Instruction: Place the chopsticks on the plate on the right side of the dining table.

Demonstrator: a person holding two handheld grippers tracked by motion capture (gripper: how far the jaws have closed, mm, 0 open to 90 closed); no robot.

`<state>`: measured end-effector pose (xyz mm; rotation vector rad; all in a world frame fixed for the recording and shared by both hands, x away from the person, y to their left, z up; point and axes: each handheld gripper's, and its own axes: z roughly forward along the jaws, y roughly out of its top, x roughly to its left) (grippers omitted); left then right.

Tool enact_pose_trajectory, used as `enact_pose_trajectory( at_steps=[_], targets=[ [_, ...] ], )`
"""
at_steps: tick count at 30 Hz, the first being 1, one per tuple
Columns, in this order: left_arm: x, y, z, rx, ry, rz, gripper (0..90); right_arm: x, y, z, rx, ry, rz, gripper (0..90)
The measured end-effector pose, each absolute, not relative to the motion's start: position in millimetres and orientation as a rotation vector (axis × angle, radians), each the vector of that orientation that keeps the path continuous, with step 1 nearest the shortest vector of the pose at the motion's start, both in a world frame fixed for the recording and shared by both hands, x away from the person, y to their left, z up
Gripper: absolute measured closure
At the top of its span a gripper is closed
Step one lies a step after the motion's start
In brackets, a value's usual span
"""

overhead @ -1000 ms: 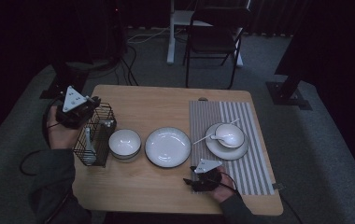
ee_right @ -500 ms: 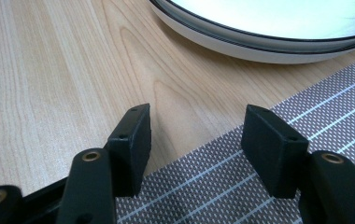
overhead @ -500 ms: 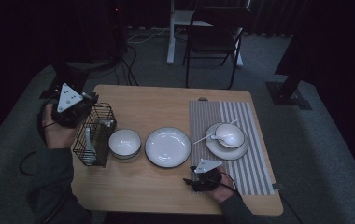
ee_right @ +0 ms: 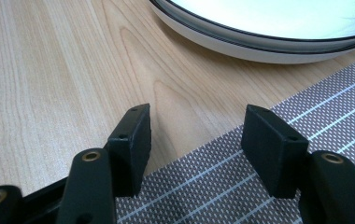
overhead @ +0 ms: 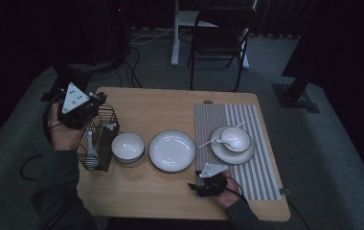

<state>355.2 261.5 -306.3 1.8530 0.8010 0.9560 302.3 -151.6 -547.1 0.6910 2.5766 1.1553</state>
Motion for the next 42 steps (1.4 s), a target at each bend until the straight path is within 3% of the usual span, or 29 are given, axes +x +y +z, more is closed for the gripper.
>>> enact_pose_trajectory(
  at_steps=[42],
  targets=[
    [362, 206, -325, 1.921, 0.688, 0.776, 83.9, 302, -152, -547, 0.689, 2.577, 1.155, 42.4]
  ],
)
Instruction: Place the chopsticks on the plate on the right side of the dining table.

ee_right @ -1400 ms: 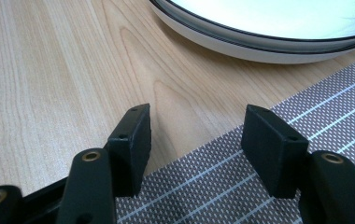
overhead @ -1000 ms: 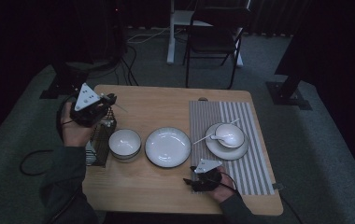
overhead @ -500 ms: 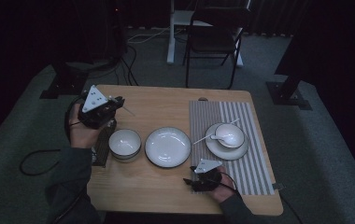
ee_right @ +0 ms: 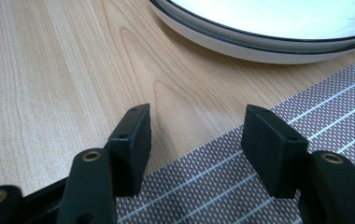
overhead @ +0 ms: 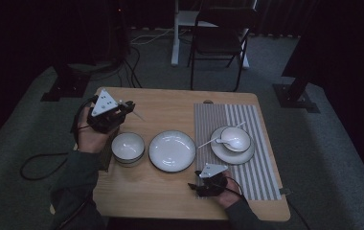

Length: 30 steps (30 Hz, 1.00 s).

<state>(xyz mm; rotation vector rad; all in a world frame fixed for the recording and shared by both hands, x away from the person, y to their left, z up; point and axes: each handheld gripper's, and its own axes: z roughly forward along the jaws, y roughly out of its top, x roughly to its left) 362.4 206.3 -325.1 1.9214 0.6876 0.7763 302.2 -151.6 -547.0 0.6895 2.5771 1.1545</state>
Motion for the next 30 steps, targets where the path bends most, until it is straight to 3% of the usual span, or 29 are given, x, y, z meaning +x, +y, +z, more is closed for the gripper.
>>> enact_pose_trajectory(
  at_steps=[30],
  targets=[
    [364, 178, -344, 1.97, 0.638, 0.656, 83.8, 302, -152, -547, 0.693, 2.572, 1.154, 42.7]
  ],
)
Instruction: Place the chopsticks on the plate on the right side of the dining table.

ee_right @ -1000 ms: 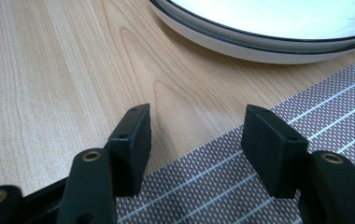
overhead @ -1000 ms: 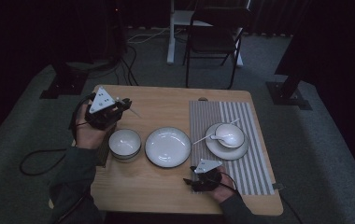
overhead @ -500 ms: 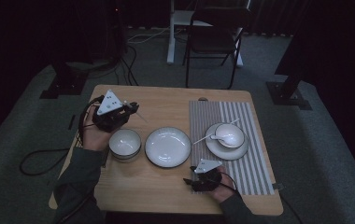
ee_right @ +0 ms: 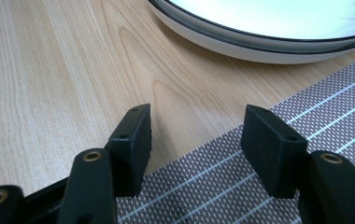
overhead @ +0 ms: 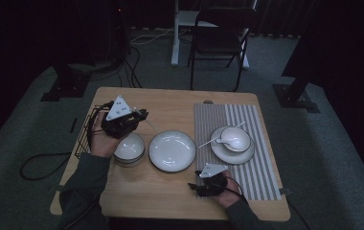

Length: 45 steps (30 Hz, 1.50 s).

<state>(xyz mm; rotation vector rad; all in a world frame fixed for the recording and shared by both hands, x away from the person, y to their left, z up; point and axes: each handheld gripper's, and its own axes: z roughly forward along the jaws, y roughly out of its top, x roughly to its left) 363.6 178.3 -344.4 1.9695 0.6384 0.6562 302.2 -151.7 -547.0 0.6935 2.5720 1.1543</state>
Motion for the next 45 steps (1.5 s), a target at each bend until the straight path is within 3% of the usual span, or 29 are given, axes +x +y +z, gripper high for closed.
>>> enact_pose_trajectory(
  at_steps=[34, 45],
  targets=[
    [362, 148, -362, 1.984, 0.586, 0.501, 83.8, 305, -156, -537, 0.748, 2.489, 1.206, 49.2],
    [363, 138, -365, 1.978, 0.557, 0.409, 83.8, 313, -168, -523, 0.835, 2.384, 1.227, 56.7]
  ],
)
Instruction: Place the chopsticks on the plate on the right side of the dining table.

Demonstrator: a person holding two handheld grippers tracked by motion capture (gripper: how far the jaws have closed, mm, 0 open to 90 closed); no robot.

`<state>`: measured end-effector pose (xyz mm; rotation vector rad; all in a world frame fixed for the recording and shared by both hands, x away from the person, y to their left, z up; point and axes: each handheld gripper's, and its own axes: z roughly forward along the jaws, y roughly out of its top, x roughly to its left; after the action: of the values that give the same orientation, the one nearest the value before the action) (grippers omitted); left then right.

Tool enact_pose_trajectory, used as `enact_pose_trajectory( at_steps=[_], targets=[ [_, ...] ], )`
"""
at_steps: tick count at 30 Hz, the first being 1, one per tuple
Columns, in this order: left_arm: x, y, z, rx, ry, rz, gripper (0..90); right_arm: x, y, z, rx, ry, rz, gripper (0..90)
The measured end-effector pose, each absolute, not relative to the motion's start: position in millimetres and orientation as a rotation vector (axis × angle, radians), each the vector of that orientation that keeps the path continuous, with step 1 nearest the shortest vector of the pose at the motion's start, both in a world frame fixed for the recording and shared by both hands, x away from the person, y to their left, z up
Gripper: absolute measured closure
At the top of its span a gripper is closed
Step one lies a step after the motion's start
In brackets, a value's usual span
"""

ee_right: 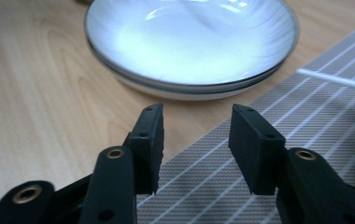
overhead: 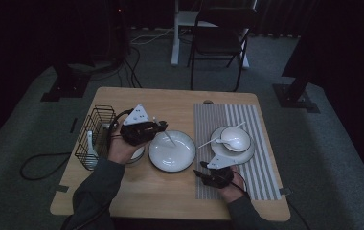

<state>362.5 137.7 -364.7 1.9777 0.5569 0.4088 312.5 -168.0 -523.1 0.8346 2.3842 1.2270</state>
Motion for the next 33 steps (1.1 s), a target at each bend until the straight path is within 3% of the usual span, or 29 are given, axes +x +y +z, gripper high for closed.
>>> enact_pose_trajectory(
  at_steps=[8, 17, 33],
  targets=[
    [360, 129, -366, 1.985, 0.533, 0.372, 83.8, 315, -168, -517, 0.854, 2.35, 1.241, 62.6],
    [353, 114, -362, 2.006, 0.475, 0.326, 83.8, 316, -155, -513, 0.842, 2.327, 1.265, 62.8],
    [349, 101, -361, 1.98, 0.408, 0.15, 83.8, 321, -145, -511, 0.815, 2.29, 1.253, 70.9]
  ],
)
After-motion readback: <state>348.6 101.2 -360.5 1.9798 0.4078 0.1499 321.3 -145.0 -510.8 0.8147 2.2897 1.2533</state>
